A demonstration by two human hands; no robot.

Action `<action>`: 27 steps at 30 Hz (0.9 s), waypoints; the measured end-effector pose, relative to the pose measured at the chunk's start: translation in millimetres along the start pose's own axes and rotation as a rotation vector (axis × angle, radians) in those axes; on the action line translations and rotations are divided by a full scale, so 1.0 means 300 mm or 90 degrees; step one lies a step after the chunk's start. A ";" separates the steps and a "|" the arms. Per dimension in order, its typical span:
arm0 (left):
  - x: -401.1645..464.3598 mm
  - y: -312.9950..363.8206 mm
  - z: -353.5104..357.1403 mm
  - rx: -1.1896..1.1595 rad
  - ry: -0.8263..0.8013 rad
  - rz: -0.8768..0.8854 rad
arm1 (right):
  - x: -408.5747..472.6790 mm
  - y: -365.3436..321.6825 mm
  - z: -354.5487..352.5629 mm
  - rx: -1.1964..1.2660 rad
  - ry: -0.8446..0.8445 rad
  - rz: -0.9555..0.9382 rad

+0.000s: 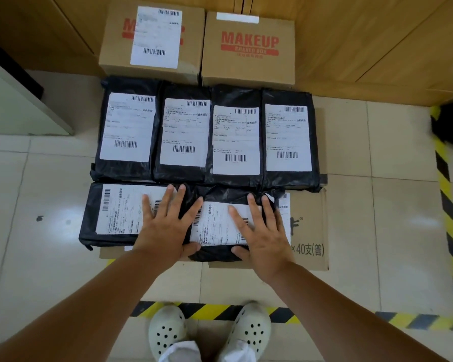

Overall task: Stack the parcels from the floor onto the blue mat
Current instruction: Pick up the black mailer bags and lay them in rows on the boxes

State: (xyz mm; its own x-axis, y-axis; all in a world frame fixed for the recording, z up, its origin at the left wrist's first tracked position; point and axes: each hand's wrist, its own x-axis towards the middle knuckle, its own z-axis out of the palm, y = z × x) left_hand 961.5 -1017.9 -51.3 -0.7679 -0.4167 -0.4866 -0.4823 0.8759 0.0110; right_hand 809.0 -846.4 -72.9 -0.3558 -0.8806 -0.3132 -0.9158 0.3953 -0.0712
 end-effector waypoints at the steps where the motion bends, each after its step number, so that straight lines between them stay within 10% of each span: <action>1: -0.005 0.006 -0.031 0.010 -0.016 -0.005 | -0.007 0.005 -0.025 -0.009 -0.011 -0.006; 13: -0.195 0.020 -0.659 0.009 -0.056 0.013 | -0.281 0.183 -0.579 0.058 -0.075 0.126; 27: -0.593 0.195 -1.463 -0.113 0.136 0.035 | -0.698 0.236 -1.494 0.151 -0.032 0.293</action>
State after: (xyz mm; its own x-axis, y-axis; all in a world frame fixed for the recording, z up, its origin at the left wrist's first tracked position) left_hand 884.7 -999.3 419.2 -0.8576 -0.4274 -0.2861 -0.4887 0.8505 0.1943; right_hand 735.1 -751.2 412.0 -0.6970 -0.5908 -0.4065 -0.5977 0.7918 -0.1260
